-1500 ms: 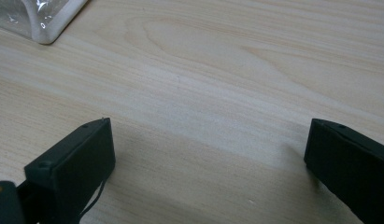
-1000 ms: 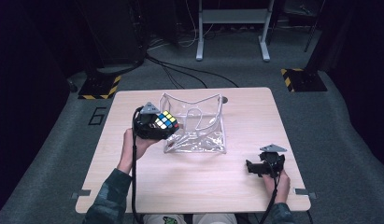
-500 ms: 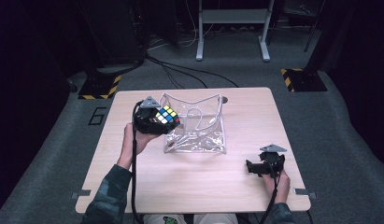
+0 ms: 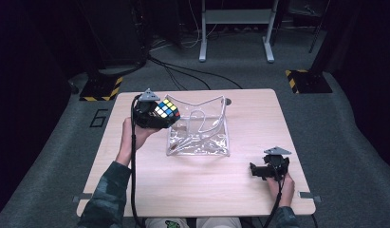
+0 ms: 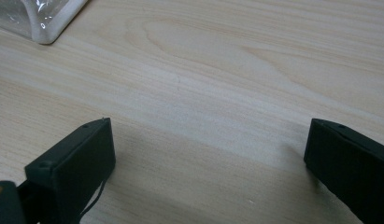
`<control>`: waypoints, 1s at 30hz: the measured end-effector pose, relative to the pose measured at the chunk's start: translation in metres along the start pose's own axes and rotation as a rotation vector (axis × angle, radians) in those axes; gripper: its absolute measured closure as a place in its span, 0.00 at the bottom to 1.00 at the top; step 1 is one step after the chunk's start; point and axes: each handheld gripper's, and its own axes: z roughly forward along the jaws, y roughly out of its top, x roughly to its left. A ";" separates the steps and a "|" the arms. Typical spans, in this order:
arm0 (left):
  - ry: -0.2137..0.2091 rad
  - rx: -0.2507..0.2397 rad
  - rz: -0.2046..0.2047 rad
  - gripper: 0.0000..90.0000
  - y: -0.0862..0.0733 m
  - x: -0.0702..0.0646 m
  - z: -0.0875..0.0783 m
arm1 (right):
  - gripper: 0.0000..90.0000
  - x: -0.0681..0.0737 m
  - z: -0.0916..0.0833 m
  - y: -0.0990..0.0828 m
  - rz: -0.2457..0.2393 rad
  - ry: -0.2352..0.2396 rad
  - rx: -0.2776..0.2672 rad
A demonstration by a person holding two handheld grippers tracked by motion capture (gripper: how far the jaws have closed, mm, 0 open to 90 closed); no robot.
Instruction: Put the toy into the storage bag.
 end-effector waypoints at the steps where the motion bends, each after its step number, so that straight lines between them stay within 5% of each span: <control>1: 0.000 0.001 0.002 0.38 0.001 0.001 0.000 | 0.01 0.000 0.000 0.000 0.000 0.000 0.000; 30: 0.036 0.018 -0.029 0.38 0.020 0.023 0.023 | 0.01 0.000 0.000 0.000 -0.001 0.002 0.000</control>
